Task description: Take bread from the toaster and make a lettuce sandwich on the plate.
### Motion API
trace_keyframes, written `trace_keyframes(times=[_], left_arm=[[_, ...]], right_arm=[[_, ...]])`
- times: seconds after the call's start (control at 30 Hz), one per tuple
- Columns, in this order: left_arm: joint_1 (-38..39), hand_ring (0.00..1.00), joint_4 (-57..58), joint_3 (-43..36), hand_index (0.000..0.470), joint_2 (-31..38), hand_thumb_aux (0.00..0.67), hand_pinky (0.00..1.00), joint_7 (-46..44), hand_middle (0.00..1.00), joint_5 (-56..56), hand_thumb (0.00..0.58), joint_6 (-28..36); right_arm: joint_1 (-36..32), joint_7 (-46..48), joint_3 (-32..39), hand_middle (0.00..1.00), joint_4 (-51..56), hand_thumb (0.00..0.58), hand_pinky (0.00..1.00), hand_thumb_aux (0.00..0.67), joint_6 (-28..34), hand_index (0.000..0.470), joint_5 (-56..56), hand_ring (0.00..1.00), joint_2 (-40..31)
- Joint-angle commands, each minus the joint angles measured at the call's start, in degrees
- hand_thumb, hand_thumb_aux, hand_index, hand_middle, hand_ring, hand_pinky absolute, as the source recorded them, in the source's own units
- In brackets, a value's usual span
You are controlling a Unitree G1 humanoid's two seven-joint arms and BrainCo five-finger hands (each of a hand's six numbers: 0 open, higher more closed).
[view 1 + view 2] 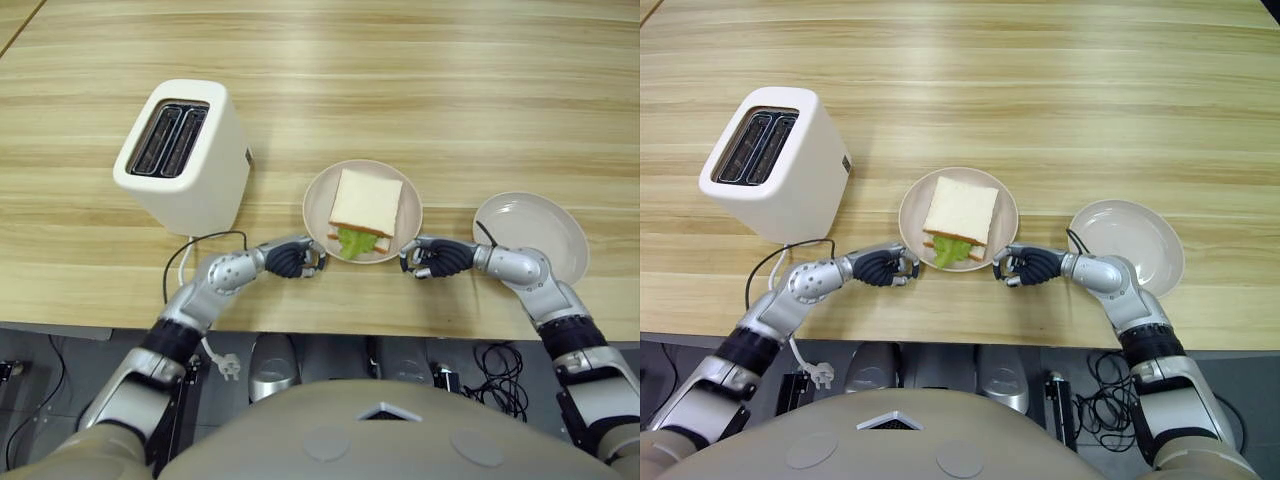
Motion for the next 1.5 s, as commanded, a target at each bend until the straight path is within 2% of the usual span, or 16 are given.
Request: trace_keyframes(times=[0.03, 0.27, 0.5, 0.7, 0.77, 0.87, 0.9, 0.93, 0.97, 1.03, 1.1, 1.2, 1.27, 1.37, 1.5], left_arm=[[-5.8, 1.0, 10.5, -2.2, 0.46, -2.9, 0.67, 1.0, 1.0, 1.0, 1.7, 0.58, -2.1], [-17.7, 1.0, 29.9, -3.7, 0.46, -9.1, 0.67, 1.0, 5.1, 1.0, 3.8, 0.58, -5.0], [-30.0, 1.0, 47.4, -5.5, 0.46, -14.2, 0.67, 1.0, 16.6, 1.0, 8.7, 0.58, -4.1], [-35.2, 1.0, 52.6, -4.0, 0.46, -16.5, 0.67, 1.0, 21.9, 1.0, 8.2, 0.58, -3.0], [-35.3, 1.0, 52.8, -3.7, 0.46, -16.6, 0.67, 1.0, 22.8, 1.0, 8.0, 0.58, -4.3], [-33.7, 1.0, 51.1, -1.7, 0.46, -15.8, 0.67, 1.0, 22.9, 1.0, 5.6, 0.58, -8.8], [-32.7, 1.0, 50.2, -0.5, 0.424, -15.5, 0.617, 1.0, 22.6, 1.0, 4.3, 0.576, -10.7], [-31.4, 1.0, 49.0, 0.5, 0.424, -15.1, 0.617, 1.0, 22.1, 1.0, 3.1, 0.576, -12.8], [-29.4, 0.0, 46.3, 1.6, 0.0, -14.4, 0.0, 0.0, 22.0, 0.0, 1.5, 0.0, -16.6], [-23.6, 0.0, 37.6, 4.2, 0.0, -13.3, 0.0, 0.0, 19.7, 0.0, -3.6, 0.0, -22.6], [-15.9, 0.0, 23.4, 6.2, 0.0, -11.4, 0.0, 0.0, 18.0, 0.0, -8.4, 0.0, -23.8], [-5.1, 0.0, 0.9, 9.2, 0.0, -9.5, 0.0, 0.0, 16.8, 0.0, -14.5, 0.0, -18.3], [-0.2, 0.0, -9.2, 11.4, 0.0, -10.5, 0.0, 0.0, 17.1, 0.0, -20.2, 0.0, -13.5], [2.8, 0.0, -12.8, 13.4, 0.0, -13.6, 0.0, 0.0, 20.0, 0.0, -21.5, 0.0, -10.1], [3.3, 0.0, -11.0, 15.6, 0.0, -18.9, 0.0, 0.0, 22.6, 0.0, -22.8, 0.0, -6.6]], right_arm=[[-4.1, -1.9, 2.5, 1.0, 4.1, 0.58, 1.0, 0.67, 0.0, 0.46, -4.2, 1.0, 0.4], [-16.0, -4.5, 6.2, 1.0, 18.9, 0.58, 1.0, 0.67, 0.7, 0.46, -9.2, 1.0, 2.6], [-26.8, -8.2, 7.6, 1.0, 34.1, 0.58, 1.0, 0.67, 1.4, 0.46, -11.1, 1.0, 6.7], [-30.7, -12.5, 7.3, 1.0, 41.6, 0.58, 1.0, 0.67, 2.5, 0.46, -11.5, 1.0, 8.8], [-30.5, -11.6, 6.0, 1.0, 41.9, 0.58, 1.0, 0.67, 0.9, 0.46, -9.7, 1.0, 9.0], [-28.6, -6.7, 1.4, 1.0, 40.3, 0.58, 1.0, 0.67, -5.0, 0.46, -2.4, 1.0, 9.8], [-27.6, -4.3, -0.6, 1.0, 39.4, 0.551, 1.0, 0.52, -7.1, 0.357, 0.9, 1.0, 10.2], [-26.3, -1.4, -2.7, 1.0, 38.0, 0.551, 1.0, 0.52, -8.6, 0.357, 4.6, 1.0, 10.6], [-24.6, 1.8, -4.8, 0.0, 35.7, 0.0, 0.0, 0.0, -9.7, 0.0, 8.8, 0.0, 11.0], [-20.8, 6.7, -7.7, 0.0, 29.8, 0.0, 0.0, 0.0, -10.6, 0.0, 15.9, 0.0, 11.3], [-16.3, 9.5, -9.4, 0.0, 21.5, 0.0, 0.0, 0.0, -10.5, 0.0, 21.8, 0.0, 11.1], [-8.3, 12.7, -11.0, 0.0, 6.6, 0.0, 0.0, 0.0, -6.1, 0.0, 30.3, 0.0, 10.2], [-4.7, 12.0, -12.3, 0.0, -1.4, 0.0, 0.0, 0.0, -2.8, 0.0, 35.0, 0.0, 11.2], [-4.4, 6.4, -14.2, 0.0, -4.8, 0.0, 0.0, 0.0, -1.6, 0.0, 37.3, 0.0, 16.6], [-6.8, -2.4, -16.5, 0.0, -0.2, 0.0, 0.0, 0.0, -4.0, 0.0, 34.0, 0.0, 24.4]])
